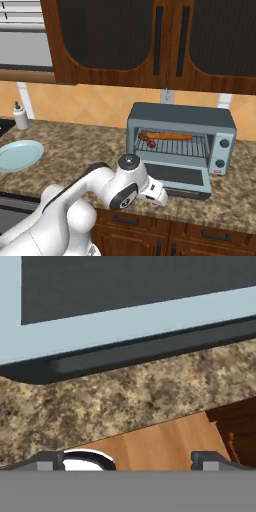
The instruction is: Pick up the kebab skewer and baguette bread, and place them inside the toaster oven. Close the toaster oven door and start by setting the timer.
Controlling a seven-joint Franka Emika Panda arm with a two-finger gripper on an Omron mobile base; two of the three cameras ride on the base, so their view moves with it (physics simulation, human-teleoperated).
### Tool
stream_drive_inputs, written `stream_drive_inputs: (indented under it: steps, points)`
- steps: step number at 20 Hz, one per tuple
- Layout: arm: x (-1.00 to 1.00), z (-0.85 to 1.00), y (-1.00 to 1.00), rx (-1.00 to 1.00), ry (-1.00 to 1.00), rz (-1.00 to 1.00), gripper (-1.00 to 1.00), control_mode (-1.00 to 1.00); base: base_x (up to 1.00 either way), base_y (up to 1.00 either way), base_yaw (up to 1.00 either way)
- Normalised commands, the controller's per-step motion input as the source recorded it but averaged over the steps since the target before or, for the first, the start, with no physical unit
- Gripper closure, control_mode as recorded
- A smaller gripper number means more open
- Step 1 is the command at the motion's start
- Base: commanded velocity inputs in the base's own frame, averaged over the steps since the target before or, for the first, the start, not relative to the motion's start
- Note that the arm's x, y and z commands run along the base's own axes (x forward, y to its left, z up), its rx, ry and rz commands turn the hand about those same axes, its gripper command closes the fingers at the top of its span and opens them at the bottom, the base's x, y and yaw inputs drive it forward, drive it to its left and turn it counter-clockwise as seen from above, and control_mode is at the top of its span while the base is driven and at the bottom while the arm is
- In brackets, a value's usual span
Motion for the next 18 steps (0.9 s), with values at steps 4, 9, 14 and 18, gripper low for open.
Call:
stream_drive_inputs:
  steps: [4, 9, 14, 18]
  points:
    - [0.43, -0.09, 0.06, -0.03, 0.00, 0.31, -1.00, -1.00, 0.00, 0.00, 0.00]
    - [0.19, -0.07, 0.00, -0.13, 0.05, 0.02, -1.00, -1.00, 0.00, 0.00, 0.00]
    - [0.10, -0.24, -0.05, -0.09, 0.07, 0.00, -1.00, -1.00, 0.00, 0.00, 0.00]
    - [0.01, -0.26, -0.15, 0.00, 0.02, 0.00, -1.00, -1.00, 0.00, 0.00, 0.00]
